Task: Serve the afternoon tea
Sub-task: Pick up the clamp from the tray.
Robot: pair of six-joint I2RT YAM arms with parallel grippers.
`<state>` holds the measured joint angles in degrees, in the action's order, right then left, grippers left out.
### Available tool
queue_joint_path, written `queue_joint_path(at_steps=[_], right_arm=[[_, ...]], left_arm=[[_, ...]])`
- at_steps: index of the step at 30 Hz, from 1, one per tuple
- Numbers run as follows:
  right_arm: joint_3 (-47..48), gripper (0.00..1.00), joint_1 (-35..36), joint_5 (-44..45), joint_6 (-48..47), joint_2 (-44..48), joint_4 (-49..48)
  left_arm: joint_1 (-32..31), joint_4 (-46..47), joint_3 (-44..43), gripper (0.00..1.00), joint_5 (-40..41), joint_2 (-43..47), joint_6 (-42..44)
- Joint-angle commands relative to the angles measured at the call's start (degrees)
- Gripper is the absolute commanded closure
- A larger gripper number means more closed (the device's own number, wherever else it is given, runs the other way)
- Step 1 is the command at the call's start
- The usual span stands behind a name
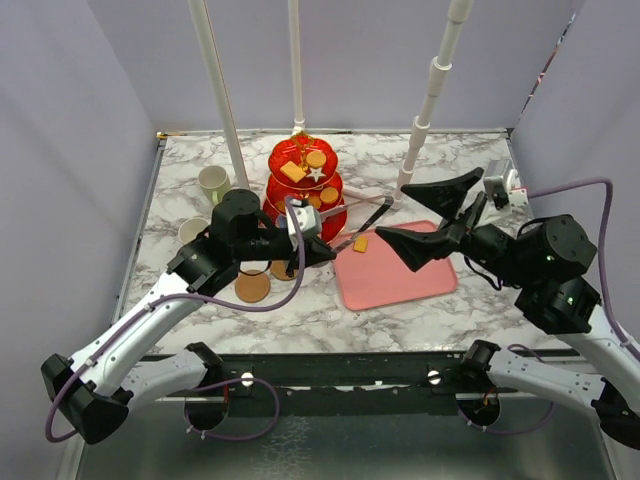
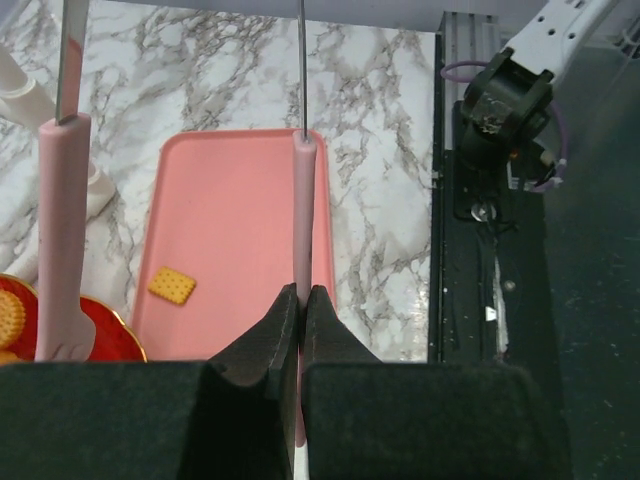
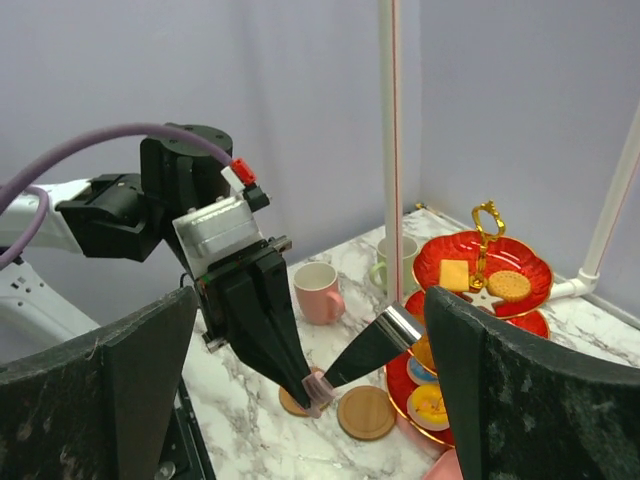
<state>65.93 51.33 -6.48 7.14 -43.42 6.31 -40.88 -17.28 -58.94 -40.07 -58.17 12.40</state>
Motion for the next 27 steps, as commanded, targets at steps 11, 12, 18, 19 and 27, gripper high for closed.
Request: queue_joint_path(at_steps=[11,12,18,19,27], right_arm=[[5.69,0.0,-0.73,-7.28,-3.37,-9.51,2.58],[5.91,0.0,-1.61,-9.05,-2.89,-10.91,1.66],[5.04,0.0,-11.01,-27.89,4.8,-19.46,-6.51],[4.4,0.0,-13.84,-31.65,6.7,-20.17,-8.95],[-0.6,0.0,-16.26,-50.6,8.62,-25.96,-23.48]], left_arm=[[8.59,0.76,1.11,1.0,-11.25,9.55,-6.79],[8.95,1.0,1.17,1.0,-11.18,9.64,-7.37],[11.38,4.45,1.78,1.0,-11.96,9.78,-11.96],[11.67,4.79,1.8,1.0,-12.33,10.01,-12.18],[11.96,6.01,1.47,1.0,-16.23,8.26,-12.23]])
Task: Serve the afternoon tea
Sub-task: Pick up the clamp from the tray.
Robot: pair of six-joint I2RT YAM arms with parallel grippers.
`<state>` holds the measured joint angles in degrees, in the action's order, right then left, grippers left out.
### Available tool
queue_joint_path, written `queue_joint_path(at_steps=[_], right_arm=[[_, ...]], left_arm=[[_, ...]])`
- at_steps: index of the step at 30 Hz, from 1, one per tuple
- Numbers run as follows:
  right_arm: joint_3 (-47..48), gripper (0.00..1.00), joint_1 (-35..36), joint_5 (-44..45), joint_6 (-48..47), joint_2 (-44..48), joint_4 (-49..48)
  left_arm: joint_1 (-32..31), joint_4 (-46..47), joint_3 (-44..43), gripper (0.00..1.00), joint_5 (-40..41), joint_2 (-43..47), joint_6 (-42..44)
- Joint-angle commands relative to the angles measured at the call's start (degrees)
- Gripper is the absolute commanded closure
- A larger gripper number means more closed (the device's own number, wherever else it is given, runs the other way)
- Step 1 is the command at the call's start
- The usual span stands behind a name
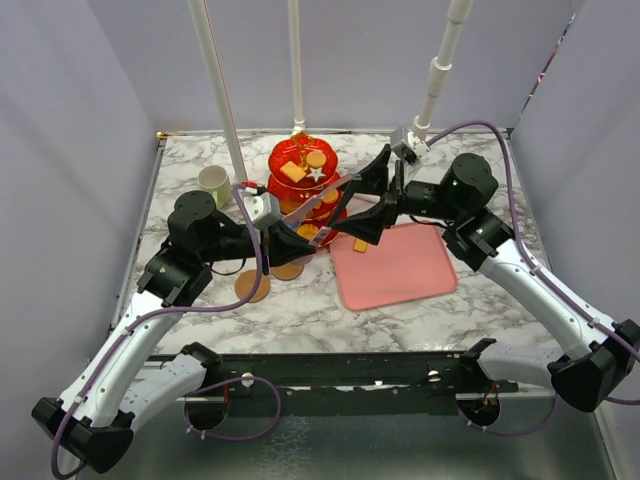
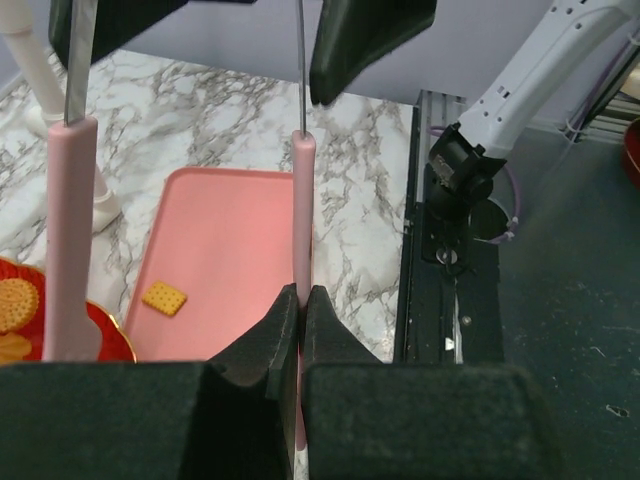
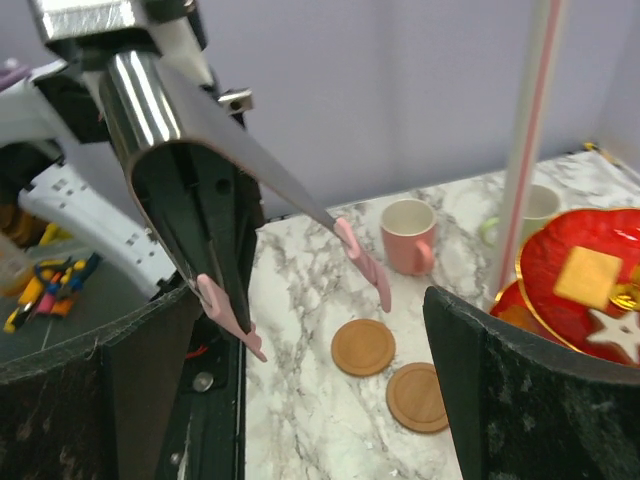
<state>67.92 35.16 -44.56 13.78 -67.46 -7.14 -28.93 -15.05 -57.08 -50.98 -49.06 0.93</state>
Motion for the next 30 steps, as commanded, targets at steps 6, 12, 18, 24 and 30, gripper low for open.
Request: queue_joint_path(at_steps=[6,12,18,24,30], right_arm=[[-5.99,0.0,-0.04,-12.05,2.54,-3.76,-20.25],[-7.22,0.0,0.01,-13.79,7.0,-5.16,-26.62],[-8.33,0.0,0.09,-16.07,7.03,-5.36,-26.37],[-6.89,0.01,0.09,-16.24,4.36,-5.22,-21.66],[-3.46,0.1,0.09,-15.29,4.92,-6.99,-19.63]], left_arm=[[-0.08,5.96,-0.96,1.0,-7.67,-4.05,-0.75],[-0.08,6.49,-1.69,1.0,-8.02,-5.32,-0.19],[-0.1,6.66,-3.34,1.0,-7.08,-5.18,0.9],[-0.08,6.78,-3.28,1.0,-7.94,-4.69,2.21],[-0.08,6.76,-3.24,1.0,-8.11,-5.29,3.95]])
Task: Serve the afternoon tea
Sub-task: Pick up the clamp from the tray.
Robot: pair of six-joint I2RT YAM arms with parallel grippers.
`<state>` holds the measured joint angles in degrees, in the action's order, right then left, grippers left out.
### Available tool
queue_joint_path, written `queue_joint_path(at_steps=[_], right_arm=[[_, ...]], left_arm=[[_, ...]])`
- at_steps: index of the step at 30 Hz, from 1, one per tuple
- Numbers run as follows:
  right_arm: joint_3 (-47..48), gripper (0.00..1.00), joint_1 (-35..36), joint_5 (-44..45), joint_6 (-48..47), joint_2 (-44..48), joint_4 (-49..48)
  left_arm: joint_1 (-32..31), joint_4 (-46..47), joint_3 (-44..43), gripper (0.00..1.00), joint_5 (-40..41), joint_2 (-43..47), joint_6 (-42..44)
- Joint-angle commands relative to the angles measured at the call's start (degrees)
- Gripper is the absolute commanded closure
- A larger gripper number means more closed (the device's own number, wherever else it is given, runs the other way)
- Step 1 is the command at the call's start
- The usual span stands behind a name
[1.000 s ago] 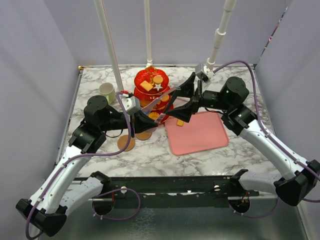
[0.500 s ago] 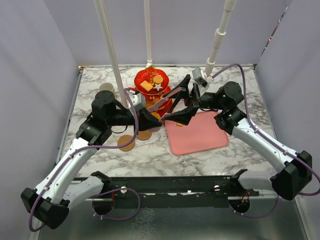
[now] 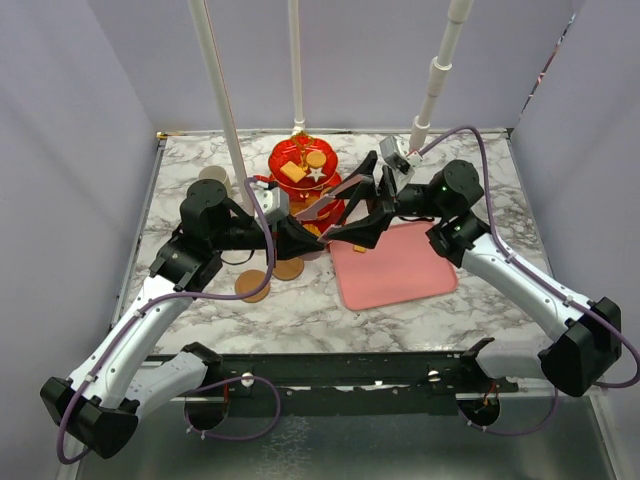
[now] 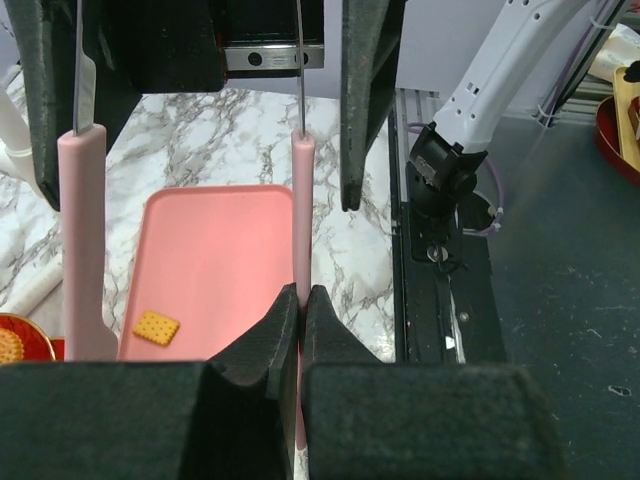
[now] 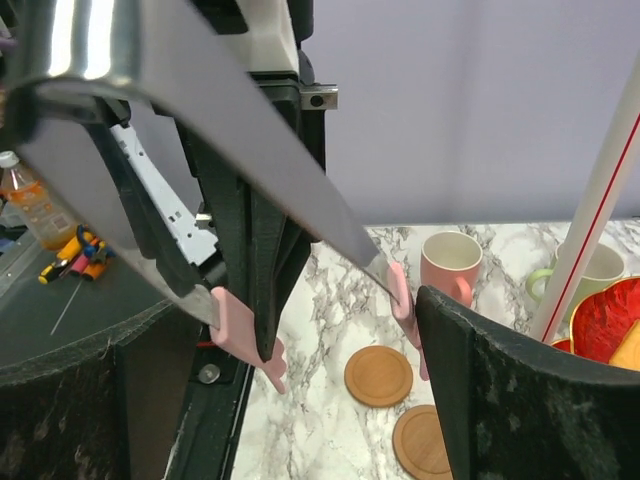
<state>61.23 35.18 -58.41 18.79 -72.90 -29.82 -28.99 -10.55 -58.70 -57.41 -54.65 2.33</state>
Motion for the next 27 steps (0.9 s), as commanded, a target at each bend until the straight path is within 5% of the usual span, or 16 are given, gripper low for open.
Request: queue_joint_path(at_steps=[1,17,25,27], right_arm=[[3.8,0.11,0.16,-1.47,-0.57,-1.72,4.0],[5.2,0.15,1.65,1.39,-8.83,-2.42,8.32],[2.61,0.29,1.69,6.43,-11.13,1.07,8.58],[1.59,0.32,1.65,9.01,-12.12,2.3,8.25]], left_arm=[[-0.01,2.26,-1.86,1.0,-1.97,0.03,2.51],[-0.1,2.19,-3.3,1.0,-5.27,-1.33,0.04],[-0.12,2.26,-3.01,1.0,-3.74,-0.99,0.6],[-0.1,2.24,-3.11,0.86,-2.29,-0.98,1.02]])
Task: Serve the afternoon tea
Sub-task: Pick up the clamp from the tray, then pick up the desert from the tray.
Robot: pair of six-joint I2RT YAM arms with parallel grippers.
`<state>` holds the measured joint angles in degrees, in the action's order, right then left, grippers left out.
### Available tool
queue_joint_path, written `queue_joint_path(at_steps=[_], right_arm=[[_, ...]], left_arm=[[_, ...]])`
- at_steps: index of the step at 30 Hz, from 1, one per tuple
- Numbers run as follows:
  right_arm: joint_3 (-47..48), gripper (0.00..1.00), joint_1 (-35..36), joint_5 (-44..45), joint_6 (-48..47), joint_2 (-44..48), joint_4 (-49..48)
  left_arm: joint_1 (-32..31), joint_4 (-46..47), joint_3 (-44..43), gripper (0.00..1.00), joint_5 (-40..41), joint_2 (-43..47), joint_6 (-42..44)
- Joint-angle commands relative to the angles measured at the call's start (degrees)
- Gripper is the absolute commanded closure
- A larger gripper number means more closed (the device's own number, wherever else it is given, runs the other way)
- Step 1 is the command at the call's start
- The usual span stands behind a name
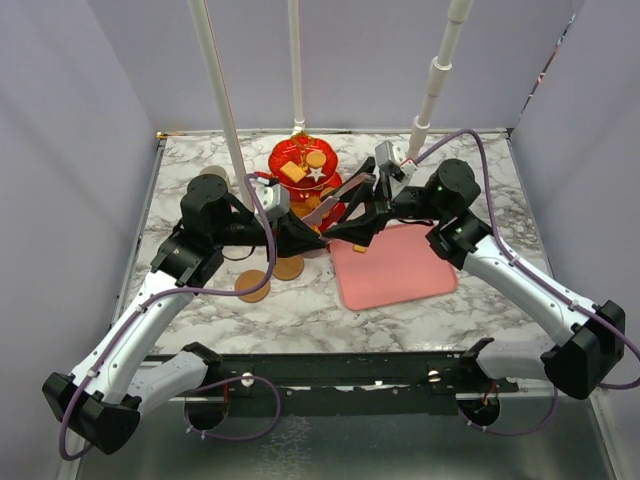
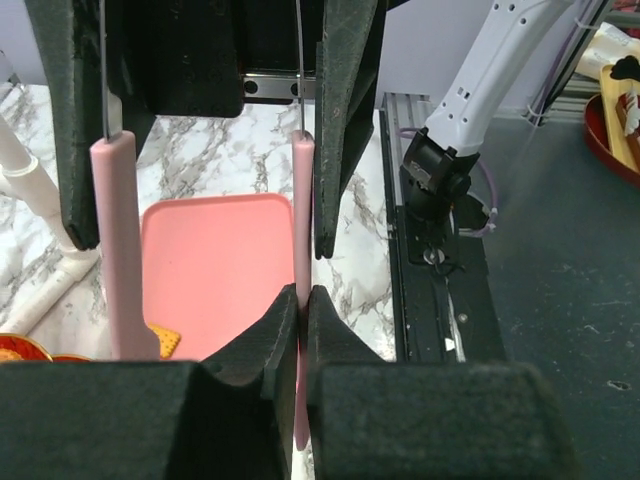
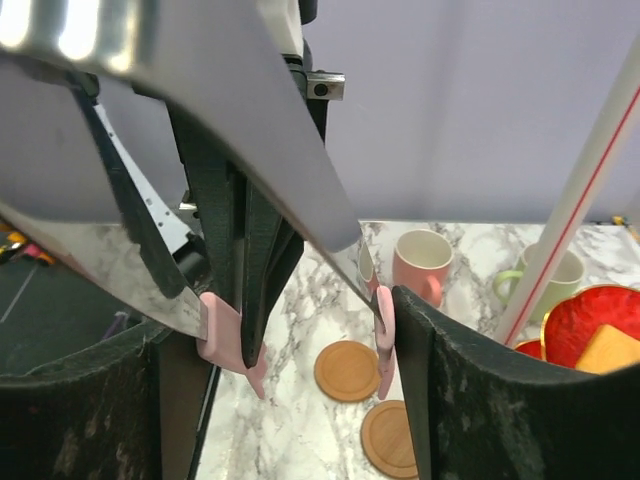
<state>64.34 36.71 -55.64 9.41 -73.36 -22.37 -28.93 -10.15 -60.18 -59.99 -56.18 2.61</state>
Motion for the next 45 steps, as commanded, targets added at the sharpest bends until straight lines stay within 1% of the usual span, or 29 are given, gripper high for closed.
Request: queue_joint_path(at_steps=[1,2,4,6,9,10,12,15,19,22,26,30,34,37,41,45], right_arm=[[-2.07,0.34,0.13,7.91,-3.12,3.39,0.81],[-2.62,0.36,0.12,9.49,-3.79,4.04,1.14],[-3.91,0.37,0.12,12.64,-5.36,4.98,1.89],[-6.04,0.37,0.12,15.93,-6.8,6.45,1.94],[-9.93,0.34,0.12,22.18,-8.82,9.25,1.92],[-11.45,0.33,0.12,24.56,-10.82,10.24,1.97],[-14.92,0.32,0.14,30.19,-12.41,12.12,1.62],[-20.14,0.32,0.12,37.05,-14.28,14.13,0.43],[-26.8,0.32,0.12,46.21,-13.39,15.91,-1.66],[-31.22,0.32,0.12,53.33,-13.31,16.14,-5.74],[-33.87,0.34,0.12,59.33,-11.98,12.96,-9.91],[-34.33,0.34,0.12,62.64,-9.87,8.1,-12.26],[-34.44,0.32,0.33,64.51,-7.71,3.09,-15.37],[-33.33,0.32,1.33,69.83,-7.52,-0.42,-15.58],[-33.71,0.32,2.93,73.6,-7.56,-3.11,-18.27],[-33.75,0.32,6.38,79.43,-7.47,-6.76,-20.52]], left_arm=[[-0.16,1.86,-1.75,0.69,1.64,0.55,0.85],[-0.16,1.87,-1.96,0.54,2.9,0.66,0.93],[-0.16,1.88,-2.65,0.39,5.35,0.88,1.73],[-0.17,1.74,-3.33,0.2,8.03,1.35,2.52],[-0.12,1.52,-4.01,0.08,12.42,2.53,3.37],[-0.17,1.12,-4.17,0.02,13.72,2.91,3.66],[-0.16,-0.05,-4.66,0.01,17.06,3.61,4.69],[-0.16,-1.03,-6.92,0.01,24.6,3.9,6.8],[-0.16,-3.31,-14.53,0.01,37.55,1.48,8.49],[-0.16,-5.89,-19.63,0.01,43.16,-0.79,11.89],[-0.16,-9.97,-22.33,0.01,45.13,-2.94,15.72],[-0.16,-18.01,-27.55,0.01,47.58,-6.88,16.78],[-0.17,-25.53,-32.11,0.01,53.59,-11.24,17.3],[-0.14,-28.69,-33.5,0.01,58.13,-13.05,17.21],[-0.12,-32.05,-35.28,0.01,59.53,-14.03,17.95],[-0.08,-34.86,-37.16,0.01,58.37,-14.54,18.21]])
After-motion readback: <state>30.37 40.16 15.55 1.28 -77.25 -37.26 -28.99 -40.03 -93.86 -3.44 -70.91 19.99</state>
